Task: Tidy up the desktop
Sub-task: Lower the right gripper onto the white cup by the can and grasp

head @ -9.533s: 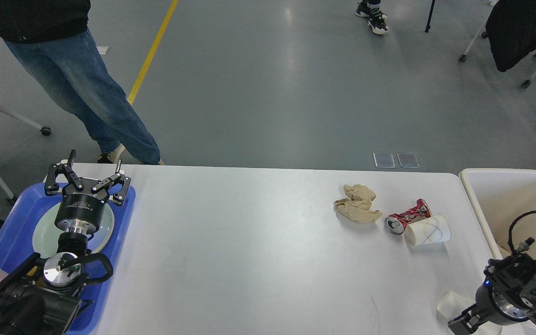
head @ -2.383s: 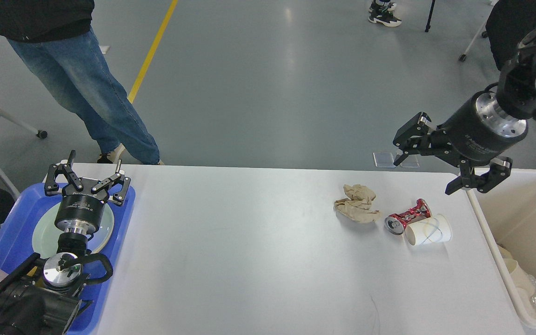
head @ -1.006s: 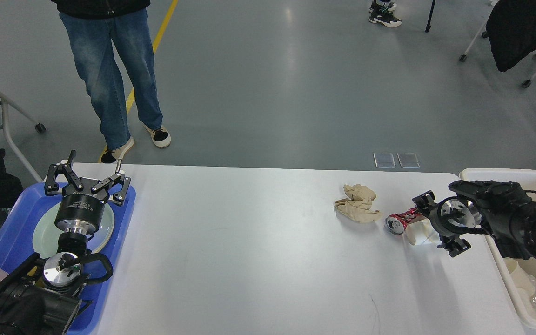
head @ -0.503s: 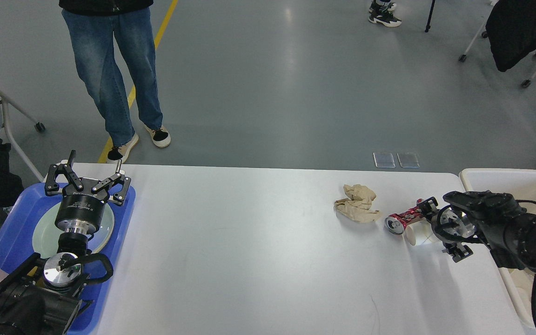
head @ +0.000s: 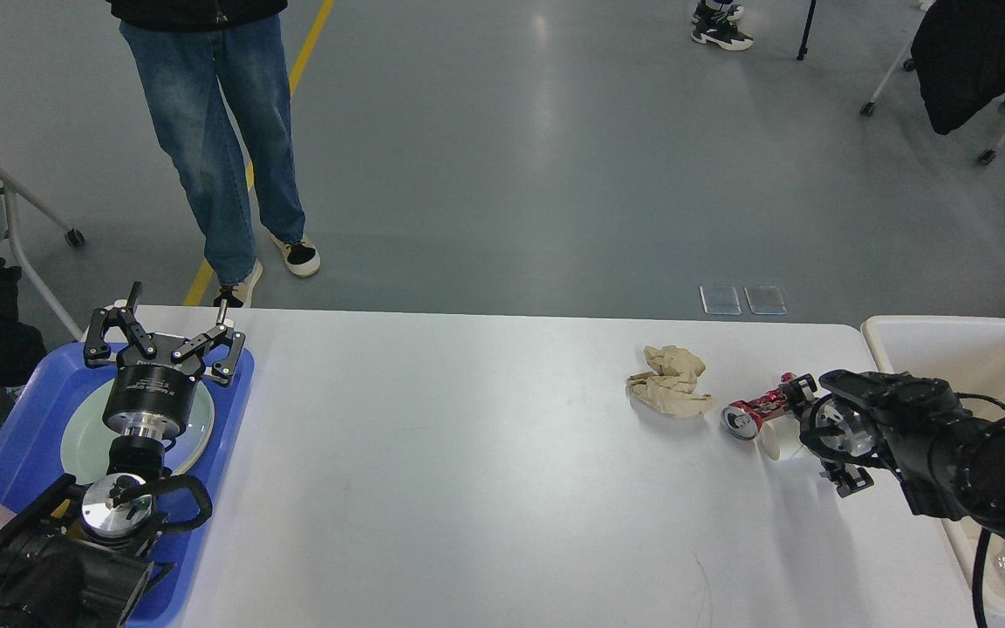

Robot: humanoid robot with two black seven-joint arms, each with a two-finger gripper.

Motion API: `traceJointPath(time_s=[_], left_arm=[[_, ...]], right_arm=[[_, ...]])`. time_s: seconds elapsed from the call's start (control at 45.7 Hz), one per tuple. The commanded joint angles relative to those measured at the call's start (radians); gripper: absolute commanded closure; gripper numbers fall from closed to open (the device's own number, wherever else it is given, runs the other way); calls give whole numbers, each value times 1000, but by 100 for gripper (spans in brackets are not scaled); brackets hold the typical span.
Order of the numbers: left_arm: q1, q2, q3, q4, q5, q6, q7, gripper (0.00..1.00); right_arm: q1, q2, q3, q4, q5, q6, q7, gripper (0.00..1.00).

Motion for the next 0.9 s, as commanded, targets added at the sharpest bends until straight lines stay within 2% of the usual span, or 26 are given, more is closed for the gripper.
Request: traceJointPath(time_s=[0.0,0.044,0.109,0.241,0.459,0.612,0.7,0.831,0.875], left_arm=[[-1,1,0,0,0,0,0,4],[-1,-1,0,0,0,-1,0,4],[1,1,0,0,0,0,0,4],[-1,1,0,-1,0,0,0,4],[1,1,0,0,0,0,0,4],[1,-1,0,0,0,0,0,4],[-1,-1,0,-1,1,0,0,4],[-1,1,0,-1,0,0,0,4],[-1,1,0,-1,0,0,0,4]], right_arm=[[-12,3,0,-2,0,-31,0,0],[-14,3,2,-2,0,-37,0,3],[-14,-1,9,0,0,-39,0,14],[-15,-4,9,0,0,-37,0,32],[-9,-12,9,7,-1,-31,0,51],[8,-34,6,34,-1,-20,0,74],[47,-49,6,105,-9,-20,0,88],[132,-150,-4,236,-23,-20,-2,100],[155,-164,-9,271,-29,-19,-2,100]])
